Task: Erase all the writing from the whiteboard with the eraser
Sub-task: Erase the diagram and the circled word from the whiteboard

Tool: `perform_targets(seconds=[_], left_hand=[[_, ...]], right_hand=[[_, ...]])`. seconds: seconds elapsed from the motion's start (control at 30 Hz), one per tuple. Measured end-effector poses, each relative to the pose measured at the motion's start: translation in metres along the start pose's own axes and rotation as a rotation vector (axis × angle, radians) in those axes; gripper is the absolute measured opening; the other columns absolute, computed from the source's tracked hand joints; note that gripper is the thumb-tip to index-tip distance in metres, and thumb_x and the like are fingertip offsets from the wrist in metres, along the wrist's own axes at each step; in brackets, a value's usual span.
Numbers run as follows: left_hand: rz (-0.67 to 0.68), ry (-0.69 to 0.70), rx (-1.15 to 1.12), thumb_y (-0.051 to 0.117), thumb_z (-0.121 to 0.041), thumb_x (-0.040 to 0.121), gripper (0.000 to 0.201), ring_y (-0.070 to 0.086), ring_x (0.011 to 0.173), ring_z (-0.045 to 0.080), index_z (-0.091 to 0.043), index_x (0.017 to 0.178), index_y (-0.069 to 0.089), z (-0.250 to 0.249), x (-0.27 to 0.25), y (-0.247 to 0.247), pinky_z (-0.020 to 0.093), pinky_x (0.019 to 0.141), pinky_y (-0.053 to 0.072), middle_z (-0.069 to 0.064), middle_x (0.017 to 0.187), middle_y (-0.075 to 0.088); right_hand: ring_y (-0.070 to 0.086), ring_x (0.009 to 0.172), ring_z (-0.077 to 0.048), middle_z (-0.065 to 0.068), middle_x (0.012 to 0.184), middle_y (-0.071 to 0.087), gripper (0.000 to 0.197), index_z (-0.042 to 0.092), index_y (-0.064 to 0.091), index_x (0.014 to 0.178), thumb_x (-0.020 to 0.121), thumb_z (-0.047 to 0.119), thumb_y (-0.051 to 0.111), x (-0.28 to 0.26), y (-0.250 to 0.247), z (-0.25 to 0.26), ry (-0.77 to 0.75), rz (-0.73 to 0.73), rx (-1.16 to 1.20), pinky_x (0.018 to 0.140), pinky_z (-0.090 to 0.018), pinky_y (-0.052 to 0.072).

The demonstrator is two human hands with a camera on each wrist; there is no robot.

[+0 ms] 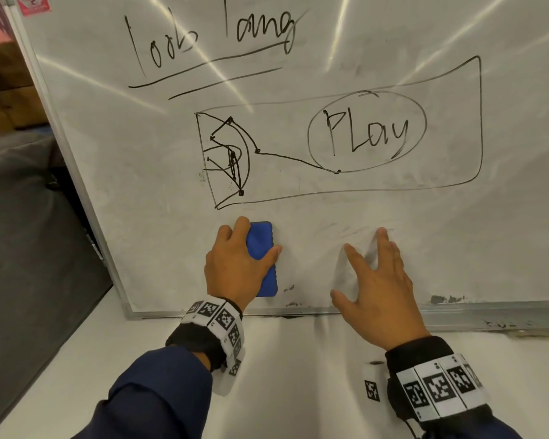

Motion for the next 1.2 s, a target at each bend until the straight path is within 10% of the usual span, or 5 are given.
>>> perform_targets(seconds=[0.63, 0.83, 1.07, 1.2], left_hand=[[0.293, 0.216, 0.377, 0.062, -0.063, 0.085, 0.051, 0.048, 0.070, 0.016, -0.033, 0.119, 0.037, -0.003, -0.021, 0.007, 0.029, 0.057, 0.043, -0.004, 0.103, 0.046], [0.072, 0.143, 0.207, 0.067, -0.056, 0.084, 0.053, 0.050, 0.072, 0.019, -0.028, 0.123, 0.047, -0.003, -0.004, -0.010, 0.031, 0.056, 0.048, -0.002, 0.099, 0.041], [0.025, 0.368, 0.333, 0.080, -0.037, 0.078, 0.063, 0.046, 0.083, 0.023, -0.026, 0.134, 0.053, 0.012, -0.001, -0.021, 0.039, 0.065, 0.048, 0.005, 0.101, 0.044], [-0.093, 0.132, 0.129, 0.074, -0.043, 0.084, 0.062, 0.048, 0.091, 0.020, -0.026, 0.138, 0.049, 0.032, 0.008, -0.044, 0.033, 0.073, 0.049, 0.002, 0.109, 0.042]], right_hand=[[-0.014, 0.154, -0.030, -0.006, 0.164, -0.029, 0.082, 0.036, 0.020, 0.158, 0.090, 0.058, 0.060, 0.002, -0.002, -0.001, -0.021, -0.011, 0.016, 0.123, -0.051, 0.018], [-0.014, 0.154, -0.030, -0.005, 0.165, -0.027, 0.081, 0.036, 0.021, 0.157, 0.090, 0.057, 0.060, 0.002, -0.003, -0.002, -0.010, 0.006, 0.027, 0.123, -0.051, 0.018], [-0.012, 0.154, -0.031, -0.006, 0.165, -0.026, 0.081, 0.036, 0.023, 0.157, 0.089, 0.057, 0.061, 0.002, -0.002, -0.003, -0.021, -0.014, 0.037, 0.123, -0.053, 0.019], [-0.011, 0.154, -0.030, -0.004, 0.165, -0.025, 0.080, 0.036, 0.025, 0.156, 0.089, 0.058, 0.061, 0.003, -0.001, -0.005, -0.031, -0.025, 0.037, 0.122, -0.052, 0.022]])
Point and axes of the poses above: each hand's wrist, its own x-axis towards the middle knuckle, its own y-axis out of the palm, z = x × y, the point moved 3 cm from there along x, towards the middle knuckle
